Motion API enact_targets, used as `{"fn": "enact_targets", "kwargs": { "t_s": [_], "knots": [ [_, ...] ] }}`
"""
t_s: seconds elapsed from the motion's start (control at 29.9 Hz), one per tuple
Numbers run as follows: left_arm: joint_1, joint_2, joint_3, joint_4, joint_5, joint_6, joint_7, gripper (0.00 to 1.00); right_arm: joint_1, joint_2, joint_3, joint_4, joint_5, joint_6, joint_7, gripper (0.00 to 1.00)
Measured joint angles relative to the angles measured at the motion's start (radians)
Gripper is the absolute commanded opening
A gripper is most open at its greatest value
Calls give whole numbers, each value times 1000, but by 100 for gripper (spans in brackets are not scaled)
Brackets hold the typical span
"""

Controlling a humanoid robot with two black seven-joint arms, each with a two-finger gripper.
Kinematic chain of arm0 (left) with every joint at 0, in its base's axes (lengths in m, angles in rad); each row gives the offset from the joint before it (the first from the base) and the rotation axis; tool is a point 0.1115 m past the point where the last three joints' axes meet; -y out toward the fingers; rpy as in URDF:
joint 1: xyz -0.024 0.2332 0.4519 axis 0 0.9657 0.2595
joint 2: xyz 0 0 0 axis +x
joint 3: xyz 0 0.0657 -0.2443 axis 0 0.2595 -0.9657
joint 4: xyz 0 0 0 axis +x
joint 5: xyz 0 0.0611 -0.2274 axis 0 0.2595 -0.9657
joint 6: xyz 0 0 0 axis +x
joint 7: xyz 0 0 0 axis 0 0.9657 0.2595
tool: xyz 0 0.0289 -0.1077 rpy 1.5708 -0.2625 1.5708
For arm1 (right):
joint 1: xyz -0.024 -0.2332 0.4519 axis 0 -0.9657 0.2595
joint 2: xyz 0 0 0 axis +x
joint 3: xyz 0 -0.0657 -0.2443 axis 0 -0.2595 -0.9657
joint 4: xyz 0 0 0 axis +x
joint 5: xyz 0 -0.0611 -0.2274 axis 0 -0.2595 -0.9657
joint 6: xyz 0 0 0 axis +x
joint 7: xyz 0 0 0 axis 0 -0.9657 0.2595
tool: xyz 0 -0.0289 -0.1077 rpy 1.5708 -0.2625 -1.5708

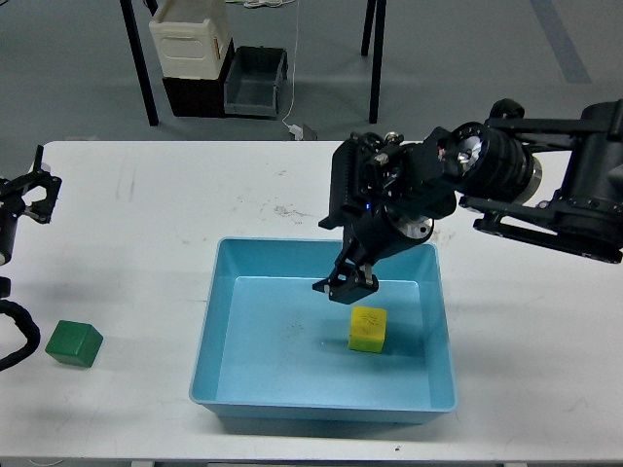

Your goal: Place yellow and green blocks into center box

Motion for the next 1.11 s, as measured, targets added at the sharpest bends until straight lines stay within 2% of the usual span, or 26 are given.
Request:
{"fn": "enact_targets", "kwargs": {
  "t_s": [0.1, 0.27, 0.44, 0.5, 0.54, 0.67, 0.8, 0.97, 1.11],
  "knots": [
    [-21, 41, 0, 0, 107, 6, -34, 100, -29, -19, 179, -4, 0, 0, 0, 96],
    [-58, 121, -1, 2, 249, 25, -41, 100, -92, -6, 449, -50, 47, 0, 0, 96],
    [-94, 187, -10, 3, 387, 60, -41, 100, -243, 99, 688, -69, 224, -7, 0, 96],
    [-112, 197, -14, 3, 412, 64, -41, 100, -315, 143, 762, -65, 296, -55, -3, 96],
    [-120, 200, -14, 3, 421, 63, -41, 100, -345, 157, 789, -62, 326, -84, -15, 96],
    [-141, 245, -15, 3, 528, 56, -41, 100, -461, 176, 873, -42, 483, -197, -111, 96],
    [-153, 291, -15, 3, 682, 25, -41, 100, -582, 162, 975, -2, 642, -247, -196, 94],
    [-195, 377, -15, 3, 884, -97, -41, 99, -747, 149, 1138, 70, 787, -263, -266, 94],
    [-254, 435, -10, -2, 1044, -218, -41, 98, -893, 147, 1255, 152, 886, -278, -349, 95]
  ]
}}
